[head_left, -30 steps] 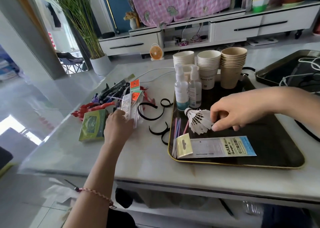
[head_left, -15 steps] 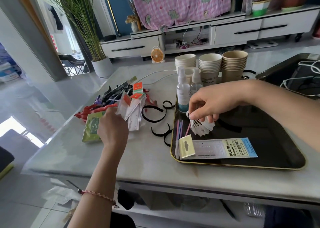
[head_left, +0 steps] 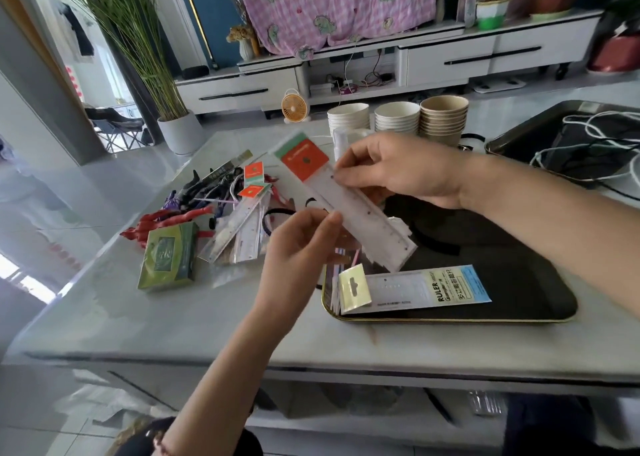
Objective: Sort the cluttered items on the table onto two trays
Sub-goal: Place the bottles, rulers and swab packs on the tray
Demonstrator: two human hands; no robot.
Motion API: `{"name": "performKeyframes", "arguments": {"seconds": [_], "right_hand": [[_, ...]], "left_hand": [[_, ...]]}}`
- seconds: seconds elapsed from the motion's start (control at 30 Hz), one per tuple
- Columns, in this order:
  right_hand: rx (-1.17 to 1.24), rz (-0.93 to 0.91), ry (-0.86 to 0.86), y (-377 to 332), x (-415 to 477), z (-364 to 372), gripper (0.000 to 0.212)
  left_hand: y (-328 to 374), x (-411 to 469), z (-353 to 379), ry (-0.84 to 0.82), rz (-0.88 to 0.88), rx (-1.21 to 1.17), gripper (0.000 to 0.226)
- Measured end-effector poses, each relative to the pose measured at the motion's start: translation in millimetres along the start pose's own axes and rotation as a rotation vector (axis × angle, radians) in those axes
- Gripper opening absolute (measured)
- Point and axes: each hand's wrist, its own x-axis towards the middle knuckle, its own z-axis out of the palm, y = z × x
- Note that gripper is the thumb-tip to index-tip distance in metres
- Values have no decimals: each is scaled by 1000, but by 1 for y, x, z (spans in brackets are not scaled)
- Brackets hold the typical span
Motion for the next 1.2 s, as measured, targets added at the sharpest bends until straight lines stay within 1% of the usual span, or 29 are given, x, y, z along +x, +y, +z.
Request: {"name": "performKeyframes", "arguments": {"seconds": [0.03,0.1,0.2,0.27,0.3,0.37,0.47,0.53,0.63,0.67,0.73,0.8,1.0,1.1,1.2], "right_hand": [[-60,2,-13,0,-6,-9,5],[-255,47,-94,1,-16,-26,5],[-571,271,-360,12,-30,-39,7],[-745,348,-480,26,-33,-34,8],[-791,343,-492,33,-33,-28,9],[-804,289,-454,47,-33,-17,7],[-752,241,-386,58,-33,-5,12],[-757,230,-360,61,-34,-1,14],[-808,239,-354,65,-36,0,19],[-806,246,-355,65,-36,0,21],[-786,250,-360,67,-37,1,19],[-781,253,-377,67,-38,1,14],[-808,399,-473,63,-39,-5,27],[-813,437,-511,60,-36,-6,33],[-807,461,-588,54,-35,-11,40]], "left_hand": [[1,1,1,12,12,18,17],[0,6,-1,102,12,29,18],[-7,13,-4,223,-37,54,19],[-10,15,-5,238,-59,76,19],[-12,15,-4,225,-63,85,18],[-14,15,2,182,-60,116,18],[-19,16,7,112,-63,216,22],[-23,16,8,47,-72,396,21],[-27,11,11,-60,-34,772,15],[-29,9,13,-87,-7,858,16],[-29,6,17,-136,27,953,23],[-26,4,22,-181,21,982,27],[-25,3,28,-323,-8,965,31],[-24,5,26,-366,-27,948,31],[-22,7,22,-395,-38,860,31]]}}
